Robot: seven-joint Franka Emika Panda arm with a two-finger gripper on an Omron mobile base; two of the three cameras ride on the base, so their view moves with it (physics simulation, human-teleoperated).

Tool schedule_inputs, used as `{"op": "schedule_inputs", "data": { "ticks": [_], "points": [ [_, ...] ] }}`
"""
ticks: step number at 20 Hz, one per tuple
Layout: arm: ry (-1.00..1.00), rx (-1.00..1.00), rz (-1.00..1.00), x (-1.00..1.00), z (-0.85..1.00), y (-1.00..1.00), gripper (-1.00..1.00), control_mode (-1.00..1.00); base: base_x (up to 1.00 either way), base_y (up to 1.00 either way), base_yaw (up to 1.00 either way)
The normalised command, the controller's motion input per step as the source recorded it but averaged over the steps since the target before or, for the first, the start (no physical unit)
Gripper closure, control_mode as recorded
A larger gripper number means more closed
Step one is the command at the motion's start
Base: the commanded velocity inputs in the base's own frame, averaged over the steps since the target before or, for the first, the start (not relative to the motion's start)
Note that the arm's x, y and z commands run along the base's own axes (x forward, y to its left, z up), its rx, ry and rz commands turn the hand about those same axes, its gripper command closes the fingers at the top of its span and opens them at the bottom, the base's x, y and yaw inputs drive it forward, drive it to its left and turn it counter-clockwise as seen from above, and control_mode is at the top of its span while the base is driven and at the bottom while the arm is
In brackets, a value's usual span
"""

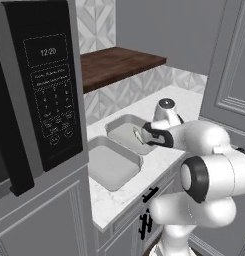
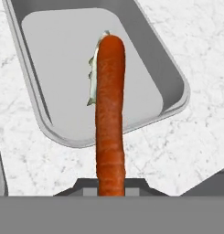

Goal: Place one carrot and one fish in each tupperware on the nearby counter, to pack two identical lunches.

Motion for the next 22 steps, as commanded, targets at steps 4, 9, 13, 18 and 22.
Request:
{"op": "schedule_inputs", "data": {
  "ticks": [4,9,13,18,22],
  "points": [
    [0.08,0.0,0.0,0.55,-0.12,0.0,1.0,-1.0,0.0,0.0,0.0],
    [0.04,0.0,0.0,0.53,-0.17,0.0,1.0,-1.0,0.0,0.0,0.0],
    [0.0,0.0,0.0,0.58,-0.31,0.0,1.0,-1.0,0.0,0.0,0.0],
    [0.0,0.0,0.0,0.48,-0.35,0.0,1.0,-1.0,0.0,0.0,0.0],
    [0.0,0.0,0.0,0.24,-0.12,0.0,-1.0,-1.0,0.0,0.0,0.0]
  ]
}}
